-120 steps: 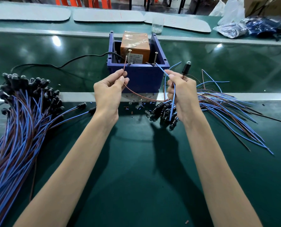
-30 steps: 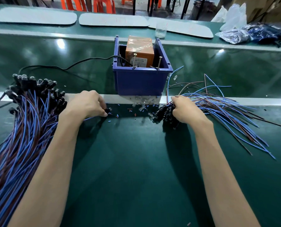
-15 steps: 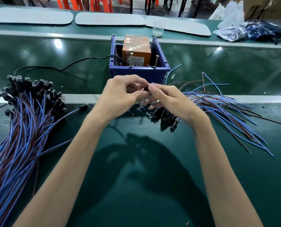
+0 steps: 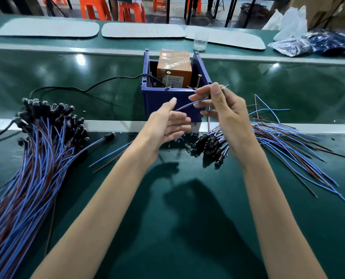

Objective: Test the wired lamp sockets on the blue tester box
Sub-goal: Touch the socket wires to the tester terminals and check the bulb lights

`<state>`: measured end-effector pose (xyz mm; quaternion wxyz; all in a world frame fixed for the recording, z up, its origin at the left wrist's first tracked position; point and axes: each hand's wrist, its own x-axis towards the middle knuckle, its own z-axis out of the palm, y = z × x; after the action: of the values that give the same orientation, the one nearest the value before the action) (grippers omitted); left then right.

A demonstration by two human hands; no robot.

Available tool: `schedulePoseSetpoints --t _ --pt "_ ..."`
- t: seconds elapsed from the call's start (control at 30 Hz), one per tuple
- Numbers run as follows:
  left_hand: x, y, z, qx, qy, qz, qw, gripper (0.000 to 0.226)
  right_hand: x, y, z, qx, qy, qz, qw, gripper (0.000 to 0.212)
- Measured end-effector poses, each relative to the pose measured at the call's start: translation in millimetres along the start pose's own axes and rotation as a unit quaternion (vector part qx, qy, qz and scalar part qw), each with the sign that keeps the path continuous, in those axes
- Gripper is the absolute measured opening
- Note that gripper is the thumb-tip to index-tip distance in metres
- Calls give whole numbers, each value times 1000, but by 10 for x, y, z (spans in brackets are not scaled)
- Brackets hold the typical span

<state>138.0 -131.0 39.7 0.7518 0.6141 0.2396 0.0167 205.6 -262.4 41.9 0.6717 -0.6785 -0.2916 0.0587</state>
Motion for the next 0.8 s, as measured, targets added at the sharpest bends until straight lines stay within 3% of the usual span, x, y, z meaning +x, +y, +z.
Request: schedulePoseSetpoints --t 0.13,0.3,0.53,0.63,0.7,0.8 --pt "76 -13 -2 -213 23 -27 976 48 -28 -67 34 -29 -24 -35 999 37" --pt "121 10 -111 -439 120 1 890 36 -52 -148 42 53 -62 -11 997 40" --pt "138 31 -168 -502 192 54 841 43 -46 -128 11 59 -58 26 996 34" --pt "105 60 -156 -498 164 71 848 42 -16 -106 -18 67 -47 17 996 17" --pt "70 68 -135 -449 121 72 882 40 4 -100 -33 41 -18 21 999 14" --pt "12 57 -66 -318 26 68 945 40 23 -73 -27 66 97 62 991 25"
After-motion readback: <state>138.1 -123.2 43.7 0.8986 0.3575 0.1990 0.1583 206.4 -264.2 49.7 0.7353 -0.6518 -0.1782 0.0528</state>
